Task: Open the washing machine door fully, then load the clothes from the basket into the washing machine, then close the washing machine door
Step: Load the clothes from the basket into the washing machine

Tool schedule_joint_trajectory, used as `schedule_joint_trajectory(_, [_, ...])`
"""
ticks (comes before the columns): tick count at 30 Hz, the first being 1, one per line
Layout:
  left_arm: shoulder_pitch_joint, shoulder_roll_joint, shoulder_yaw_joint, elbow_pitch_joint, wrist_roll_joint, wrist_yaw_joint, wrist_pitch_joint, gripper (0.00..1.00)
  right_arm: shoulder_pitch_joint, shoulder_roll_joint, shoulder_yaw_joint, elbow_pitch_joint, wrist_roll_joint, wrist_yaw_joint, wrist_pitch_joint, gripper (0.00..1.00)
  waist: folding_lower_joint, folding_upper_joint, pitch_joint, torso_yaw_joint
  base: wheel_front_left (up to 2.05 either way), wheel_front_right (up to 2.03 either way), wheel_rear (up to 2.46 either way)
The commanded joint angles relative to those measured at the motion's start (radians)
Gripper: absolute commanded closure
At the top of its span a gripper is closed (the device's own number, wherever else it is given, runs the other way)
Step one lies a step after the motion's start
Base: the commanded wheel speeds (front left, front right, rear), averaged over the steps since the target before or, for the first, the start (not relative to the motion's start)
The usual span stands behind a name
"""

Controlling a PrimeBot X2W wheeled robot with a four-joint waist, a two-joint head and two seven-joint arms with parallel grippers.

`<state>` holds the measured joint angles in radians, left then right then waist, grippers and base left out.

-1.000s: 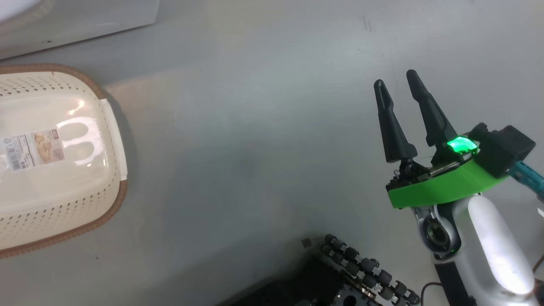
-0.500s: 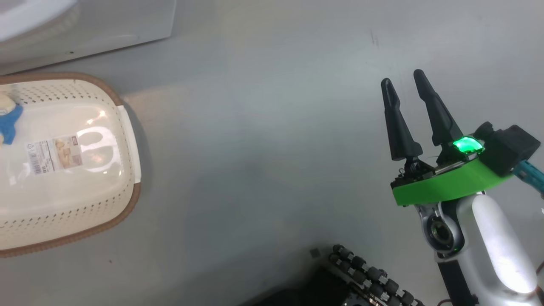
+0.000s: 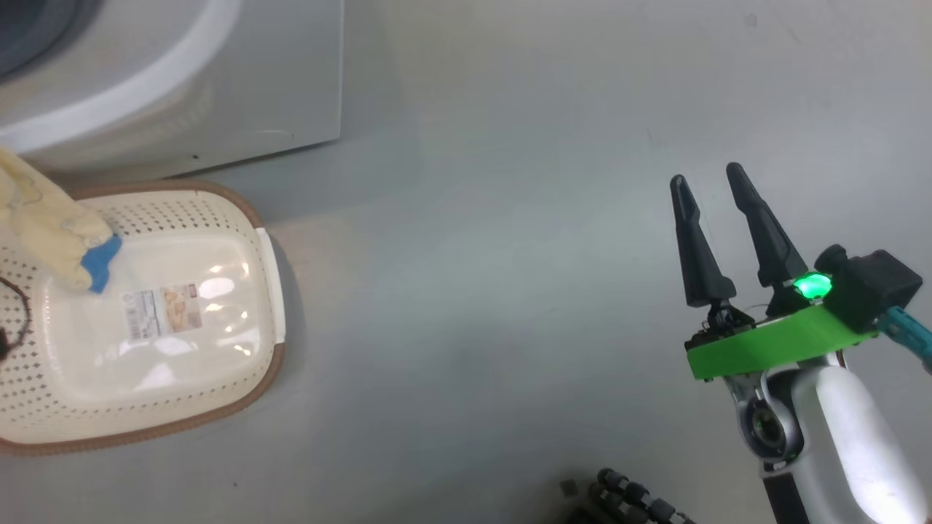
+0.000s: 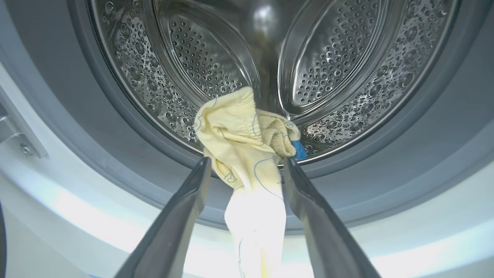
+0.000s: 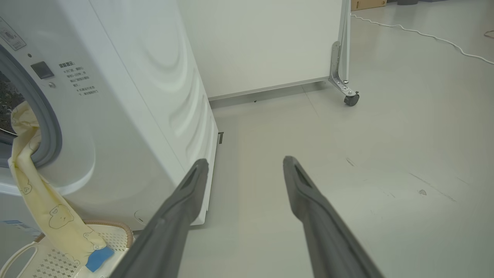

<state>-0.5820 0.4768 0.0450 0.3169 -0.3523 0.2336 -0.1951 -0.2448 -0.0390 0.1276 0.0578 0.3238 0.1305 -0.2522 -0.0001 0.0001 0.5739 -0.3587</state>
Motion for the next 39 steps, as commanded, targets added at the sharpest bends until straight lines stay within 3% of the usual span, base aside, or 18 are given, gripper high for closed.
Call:
schedule_joint_trajectory(1, [0.062, 0.019, 0.031, -0.088, 0.011, 0.022, -0.013, 0.00, 0.026, -0.011, 0.001, -0.021, -0.015, 0.000, -0.010, 0.00, 0.0001, -0.0001, -0.054, 0.033, 0.00, 0.00, 0.00])
schedule_joint_trajectory(7, [0.278, -0.048, -0.009, -0.262, 0.051, 0.086, -0.018, 0.00, 0.056, -0.011, -0.002, -0.013, -0.055, 0.000, -0.010, 0.00, 0.0001, -0.0001, -0.137, 0.065, 0.00, 0.00, 0.00])
schedule_joint_trajectory(16, [0.466, -0.131, -0.078, -0.399, 0.079, 0.126, -0.034, 0.00, 0.092, -0.011, -0.030, -0.014, -0.108, 0.000, 0.013, 0.00, 0.0001, -0.0001, -0.239, 0.113, 0.00, 0.00, 0.00])
schedule_joint_trajectory(27, [0.631, -0.195, -0.145, -0.459, 0.081, 0.134, -0.049, 0.00, 0.163, -0.011, -0.067, -0.062, -0.173, 0.000, 0.076, 0.00, 0.0001, -0.0001, -0.364, 0.185, 0.00, 0.00, 0.00])
schedule_joint_trajectory(39, [0.687, -0.231, -0.191, -0.434, 0.081, 0.128, -0.058, 0.00, 0.227, -0.011, -0.054, -0.124, -0.207, 0.000, 0.135, 0.00, 0.0001, -0.0001, -0.467, 0.247, 0.00, 0.00, 0.00])
